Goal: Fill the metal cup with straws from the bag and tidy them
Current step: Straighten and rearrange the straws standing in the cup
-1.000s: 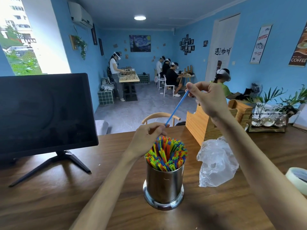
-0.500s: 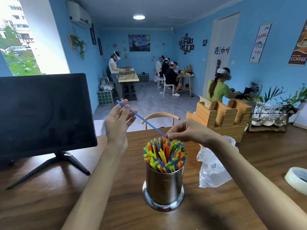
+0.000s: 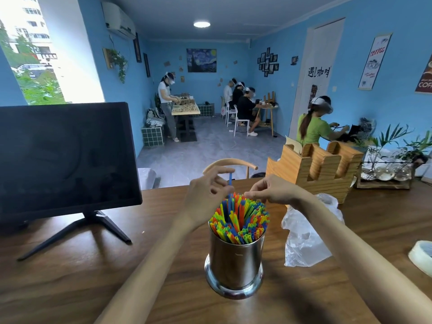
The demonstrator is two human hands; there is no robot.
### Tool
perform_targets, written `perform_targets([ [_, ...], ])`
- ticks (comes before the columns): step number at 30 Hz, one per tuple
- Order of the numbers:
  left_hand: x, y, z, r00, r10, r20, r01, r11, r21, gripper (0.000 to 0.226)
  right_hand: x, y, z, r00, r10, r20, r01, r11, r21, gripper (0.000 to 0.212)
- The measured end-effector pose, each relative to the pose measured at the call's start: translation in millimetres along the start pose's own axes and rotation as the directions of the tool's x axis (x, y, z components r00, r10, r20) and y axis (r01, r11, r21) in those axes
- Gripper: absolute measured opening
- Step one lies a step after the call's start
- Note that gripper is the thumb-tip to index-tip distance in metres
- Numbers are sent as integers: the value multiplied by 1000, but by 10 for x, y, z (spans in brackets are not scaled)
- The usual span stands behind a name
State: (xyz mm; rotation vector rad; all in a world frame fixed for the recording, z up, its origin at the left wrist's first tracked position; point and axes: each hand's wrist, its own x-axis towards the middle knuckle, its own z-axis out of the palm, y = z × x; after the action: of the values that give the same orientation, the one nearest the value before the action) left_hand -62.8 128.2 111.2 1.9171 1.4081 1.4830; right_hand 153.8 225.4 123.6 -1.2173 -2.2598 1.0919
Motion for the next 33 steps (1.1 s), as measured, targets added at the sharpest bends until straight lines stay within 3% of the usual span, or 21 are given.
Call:
perform_targets([
  [3, -28, -58, -25, 993, -35, 116, 18, 989, 146, 21, -8, -49, -19, 998, -44, -43, 42, 998, -41, 26],
  [5, -26, -62, -45, 980, -48, 194, -2, 968, 250, 6, -23, -123, -55, 984, -106, -142, 94, 991, -92, 28],
  [7, -12, -49, -67, 972, -48, 231, -9, 970, 241, 11, -44, -219, -104, 943, -175, -282, 135, 978, -157, 29],
  [9, 11, -27, -79, 975, -52, 216, 16, 986, 167, 16, -64, -322, -143, 856, -257, -449, 187, 963, -195, 28],
  [13, 43, -14, -35, 993, -90, 74, 83, 992, 92, 8, -148, -555, -233, 594, -384, -708, 355, 914, -197, 23],
  [16, 52, -23, -1, 989, -113, 94, 108, 992, 57, 27, -202, -665, -273, 511, -342, -789, 479, 875, -69, 20],
  [19, 56, -36, 5, 978, -137, 158, 131, 990, 45, 27, -245, -707, -283, 548, -236, -802, 581, 797, 162, 23],
  [22, 47, -14, -3, 980, -112, 167, 112, 994, 9, 19, -261, -694, -291, 575, -176, -799, 601, 753, 266, 24],
  [26, 69, 68, -111, 987, -152, -42, 138, 962, -237, 19, -258, -589, -321, 659, -62, -750, 539, 734, 413, 23],
  [30, 122, 123, -356, 878, -408, -252, 166, 751, -639, 4, -294, -429, -321, 902, -19, -431, 354, 603, 715, 16],
  [33, 165, 155, -437, 802, -513, -305, 103, 622, -776, 17, -317, -369, -197, 959, -143, -245, 283, 536, 795, 13],
])
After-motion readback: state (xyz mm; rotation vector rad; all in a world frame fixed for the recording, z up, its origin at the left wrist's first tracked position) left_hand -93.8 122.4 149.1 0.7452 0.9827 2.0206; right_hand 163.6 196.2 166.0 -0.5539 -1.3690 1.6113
